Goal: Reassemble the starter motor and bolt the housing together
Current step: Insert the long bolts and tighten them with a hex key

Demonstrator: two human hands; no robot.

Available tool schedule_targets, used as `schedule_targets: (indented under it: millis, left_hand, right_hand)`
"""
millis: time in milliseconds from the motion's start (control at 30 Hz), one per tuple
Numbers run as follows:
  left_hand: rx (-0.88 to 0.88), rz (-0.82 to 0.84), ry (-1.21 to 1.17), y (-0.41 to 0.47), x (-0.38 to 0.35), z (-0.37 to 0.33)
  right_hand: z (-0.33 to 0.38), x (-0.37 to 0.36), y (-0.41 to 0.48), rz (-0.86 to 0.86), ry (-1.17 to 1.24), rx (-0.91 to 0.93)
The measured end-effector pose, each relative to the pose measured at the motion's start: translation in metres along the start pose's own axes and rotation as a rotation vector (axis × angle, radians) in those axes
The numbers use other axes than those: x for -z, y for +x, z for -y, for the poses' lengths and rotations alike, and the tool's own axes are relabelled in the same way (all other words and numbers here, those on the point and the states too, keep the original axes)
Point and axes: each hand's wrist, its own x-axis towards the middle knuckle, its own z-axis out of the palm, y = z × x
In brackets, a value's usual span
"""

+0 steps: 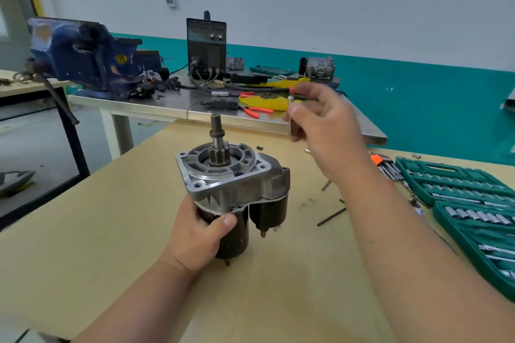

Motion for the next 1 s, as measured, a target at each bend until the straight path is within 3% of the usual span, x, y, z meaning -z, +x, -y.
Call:
schedule_targets:
  millis: [67,167,433,700,833,1000]
  left_hand:
    - [-0.002,0.000,0.005,-0.001,-0.001,-0.002]
    - [-0.014,-0.007,0.020,-0.001,-0.001,-0.004]
    - [0.014,0.006,-0.002,-0.001,0.000,-0.008]
    - [0.037,0.003,-0.028,0.000,0.000,-0.008]
    - [0.050,0.018,-0.021,0.000,-0.001,-0.008]
    - [0.038,0.008,-0.022,0.000,-0.002,-0.007]
  right_hand:
    - [0.029,-0.004,-0.016,0.107,0.113,0.153]
    - [0.044,-0.025,-0.037,0.208,-0.027,0.254]
    - [0.032,-0.030,-0.054,0.139,-0.296,0.294]
    - [0.029,-0.024,-0.057,0.277,-0.536,0.366]
    - [0.031,-0.013,-0.057,0.402,-0.574,0.314]
    - [0.029,-0.010,-0.061,0.395,-0.673,0.332]
